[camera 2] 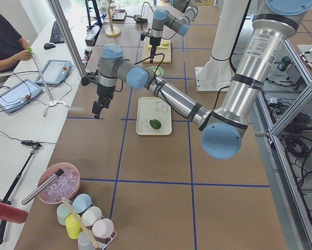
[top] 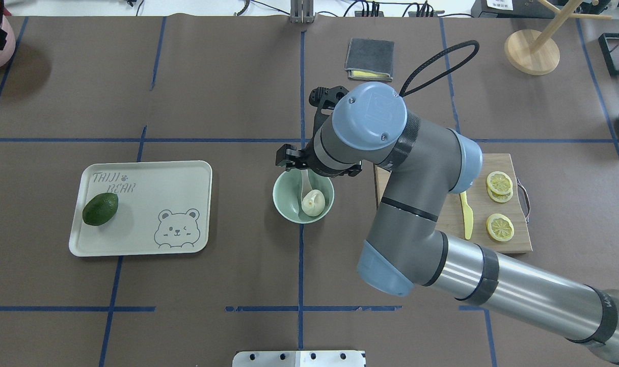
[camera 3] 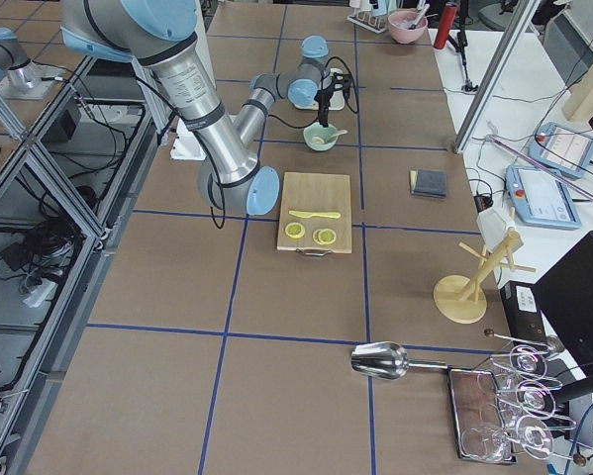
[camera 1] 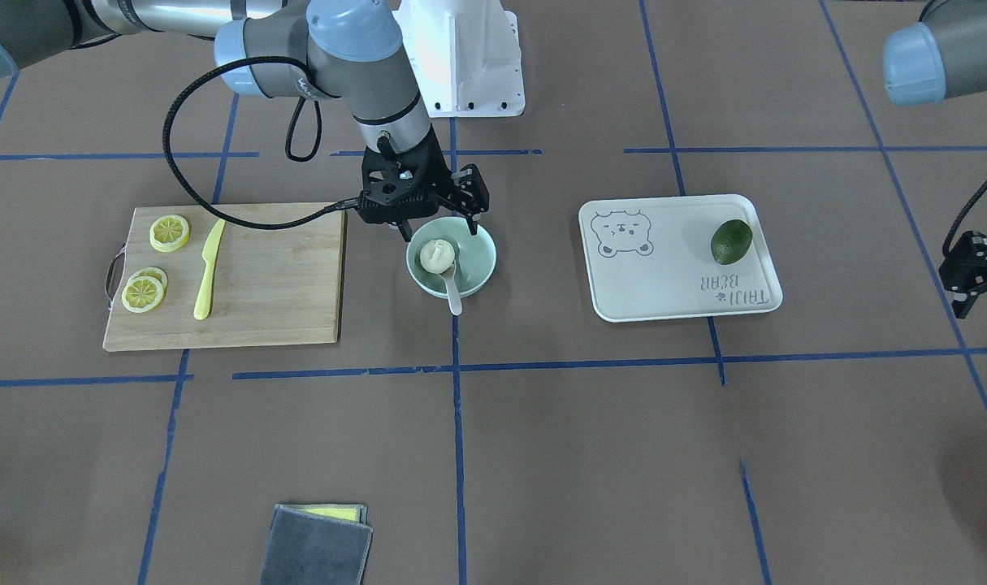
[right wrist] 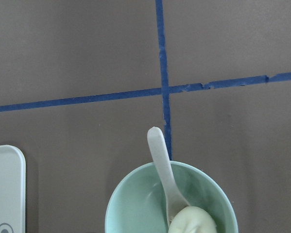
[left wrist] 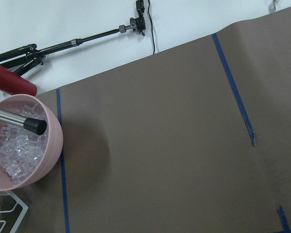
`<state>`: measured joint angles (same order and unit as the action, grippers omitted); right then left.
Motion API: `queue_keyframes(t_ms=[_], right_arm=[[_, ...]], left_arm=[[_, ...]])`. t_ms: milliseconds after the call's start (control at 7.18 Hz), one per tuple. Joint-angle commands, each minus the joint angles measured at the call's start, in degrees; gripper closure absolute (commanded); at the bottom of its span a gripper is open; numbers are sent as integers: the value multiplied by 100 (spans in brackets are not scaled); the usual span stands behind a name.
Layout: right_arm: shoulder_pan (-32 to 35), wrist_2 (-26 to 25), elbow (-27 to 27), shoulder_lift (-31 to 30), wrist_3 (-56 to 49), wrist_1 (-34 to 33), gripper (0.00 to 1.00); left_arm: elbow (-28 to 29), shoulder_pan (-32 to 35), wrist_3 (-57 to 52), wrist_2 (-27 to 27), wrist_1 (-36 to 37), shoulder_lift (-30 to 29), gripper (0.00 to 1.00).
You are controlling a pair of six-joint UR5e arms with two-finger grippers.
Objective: Put spoon and bun in bowl
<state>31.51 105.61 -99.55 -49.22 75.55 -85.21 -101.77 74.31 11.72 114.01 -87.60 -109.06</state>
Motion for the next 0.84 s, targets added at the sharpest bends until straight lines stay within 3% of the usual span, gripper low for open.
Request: queue_keyframes(t_ms=[0,139,279,418,697], right_arm=[[319,118,-842,-122,-948,-1596,0],[591,205,-1256,-332,-1476,-2144,0],[1011,545,-1442,-665,-2047,-2254,0],[1520,1035,-1575,-1060,-2618,-2220,0],[2827,2037,-1787,-2148,-4266,-2176,0]], left_arm=[[384,608,-940,611,23,192,0],[517,846,-1327,657,15,349,0],[884,1258,-1809,736,49,394,0],[1140,1383,-2206,1146,67,403,0],[1169,1490,-2315,1334,76,561,0]])
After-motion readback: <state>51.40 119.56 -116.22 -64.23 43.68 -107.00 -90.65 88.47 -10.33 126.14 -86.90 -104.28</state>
